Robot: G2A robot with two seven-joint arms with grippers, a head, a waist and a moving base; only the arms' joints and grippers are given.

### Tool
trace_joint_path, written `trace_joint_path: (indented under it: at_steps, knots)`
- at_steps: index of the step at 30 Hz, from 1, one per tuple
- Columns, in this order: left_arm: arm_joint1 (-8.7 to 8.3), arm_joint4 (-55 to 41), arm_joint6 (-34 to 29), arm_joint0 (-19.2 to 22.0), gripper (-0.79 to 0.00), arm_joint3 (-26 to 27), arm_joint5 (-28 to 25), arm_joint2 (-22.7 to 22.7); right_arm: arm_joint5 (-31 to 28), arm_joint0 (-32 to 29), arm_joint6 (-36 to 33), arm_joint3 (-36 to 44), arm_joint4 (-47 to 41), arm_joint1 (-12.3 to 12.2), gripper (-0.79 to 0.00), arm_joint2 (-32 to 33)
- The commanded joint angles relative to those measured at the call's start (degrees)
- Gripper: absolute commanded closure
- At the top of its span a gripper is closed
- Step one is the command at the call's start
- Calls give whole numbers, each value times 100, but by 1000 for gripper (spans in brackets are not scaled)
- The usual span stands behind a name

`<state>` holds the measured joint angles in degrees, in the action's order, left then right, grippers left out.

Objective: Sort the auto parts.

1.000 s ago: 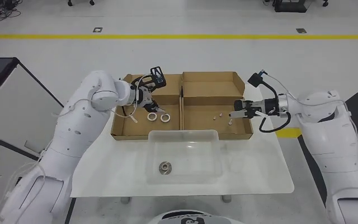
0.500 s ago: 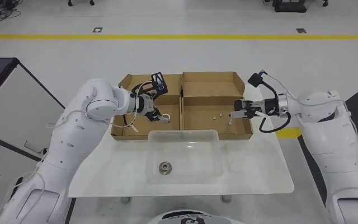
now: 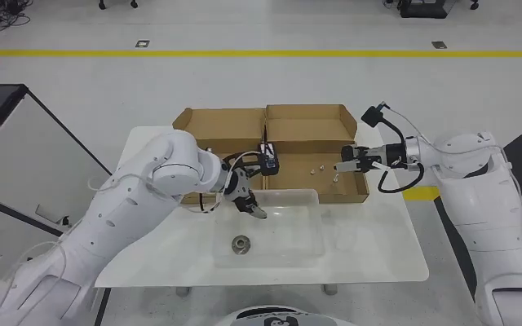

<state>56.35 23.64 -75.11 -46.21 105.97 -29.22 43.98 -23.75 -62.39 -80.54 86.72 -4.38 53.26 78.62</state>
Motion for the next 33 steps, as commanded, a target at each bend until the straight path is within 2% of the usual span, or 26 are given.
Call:
trace_joint_path:
  at_steps: [1, 10, 16, 23, 26, 33]
  knots:
    - [-72, -257, -72, 186, -785, 112, 75, -227, 0, 0, 0, 0, -1, 0, -785, 0]
    - [-354, -277, -259, 752, -785, 252, 263, -1311, 0, 0, 0, 0, -1, 0, -785, 0]
    - [-488, -414, -235, 1065, -785, 351, 239, -1751, 0, 0, 0, 0, -1, 0, -785, 0]
    - [-487, -396, -224, 1049, -785, 364, 229, -1766, 0, 0, 0, 0, -1, 0, -785, 0]
    - [-463, -173, -236, 1000, -785, 485, 240, -1968, 0, 0, 0, 0, -1, 0, -785, 0]
    - [-400, 30, -486, 1262, -785, 608, 491, -2544, 0, 0, 0, 0, -1, 0, -785, 0]
